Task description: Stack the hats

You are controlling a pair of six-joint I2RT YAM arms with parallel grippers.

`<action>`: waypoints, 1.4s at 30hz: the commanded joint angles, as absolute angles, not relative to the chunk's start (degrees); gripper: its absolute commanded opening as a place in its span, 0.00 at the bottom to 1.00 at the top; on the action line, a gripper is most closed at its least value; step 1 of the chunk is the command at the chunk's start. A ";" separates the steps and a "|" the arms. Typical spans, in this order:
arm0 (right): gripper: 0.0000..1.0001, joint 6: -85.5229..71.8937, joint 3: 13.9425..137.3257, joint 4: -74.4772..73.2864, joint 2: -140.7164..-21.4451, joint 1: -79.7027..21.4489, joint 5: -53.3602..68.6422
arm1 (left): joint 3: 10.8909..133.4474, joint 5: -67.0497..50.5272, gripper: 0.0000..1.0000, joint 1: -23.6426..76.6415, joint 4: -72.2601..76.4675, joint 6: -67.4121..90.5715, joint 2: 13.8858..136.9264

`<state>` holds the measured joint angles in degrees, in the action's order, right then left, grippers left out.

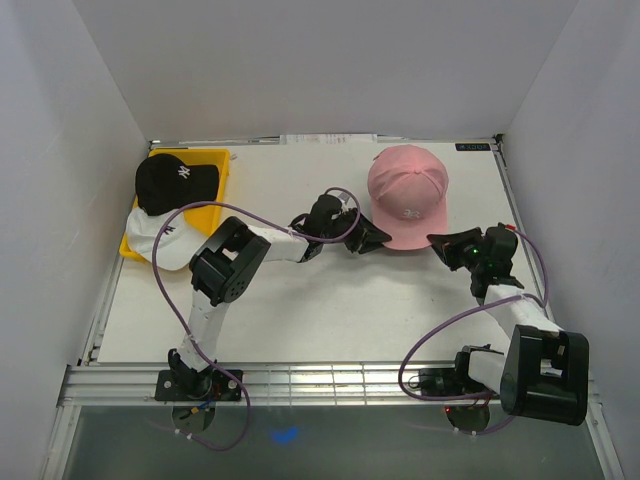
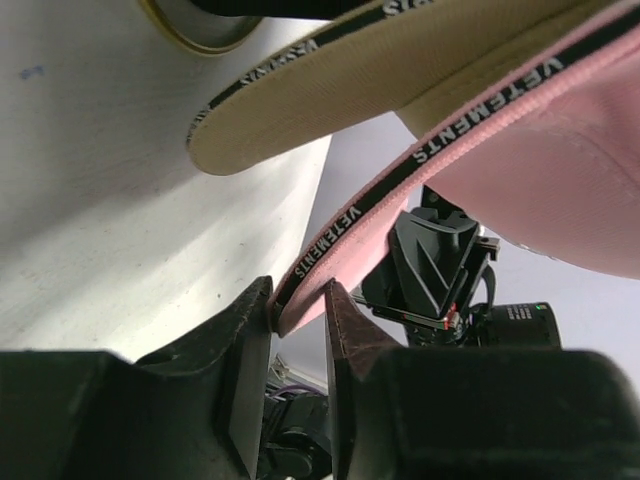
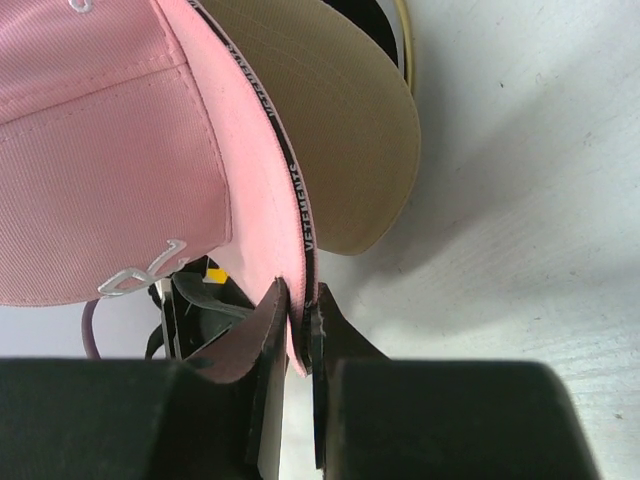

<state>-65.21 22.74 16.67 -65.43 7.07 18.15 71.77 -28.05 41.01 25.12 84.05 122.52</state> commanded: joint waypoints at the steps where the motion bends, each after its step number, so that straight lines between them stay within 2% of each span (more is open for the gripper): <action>1: 0.09 -59.77 23.73 10.81 -67.06 9.49 9.49 | 69.08 -21.71 0.37 37.53 12.13 80.86 124.37; 6: 0.15 -59.59 24.26 10.72 -67.41 9.49 10.28 | 69.34 -21.80 0.46 37.18 11.60 79.63 123.75; 9: 0.23 -59.50 24.43 10.46 -67.32 9.41 10.54 | 69.70 -21.80 0.51 37.00 10.81 78.93 123.31; 12: 0.33 -59.15 24.35 10.20 -67.15 9.49 10.63 | 69.96 -21.62 0.52 36.91 10.02 78.05 122.43; 16: 0.40 -58.89 23.91 9.84 -67.06 9.49 10.81 | 70.84 -21.18 0.53 36.74 7.92 76.56 120.85; 23: 0.57 -56.87 24.78 7.91 -67.24 9.49 11.07 | 71.28 -20.74 0.55 36.21 5.36 73.48 116.55; 35: 0.60 -48.26 33.66 -4.30 -63.46 9.49 10.11 | 69.08 -20.92 0.56 35.95 0.70 66.28 106.01; 42: 0.57 -48.16 36.38 -2.03 -66.96 9.23 10.01 | 64.61 -20.92 0.56 35.95 -2.55 63.64 96.88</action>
<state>-49.87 34.06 -2.09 -64.75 9.30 10.46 66.83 -21.41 36.14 0.27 66.37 102.87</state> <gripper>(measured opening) 0.572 0.554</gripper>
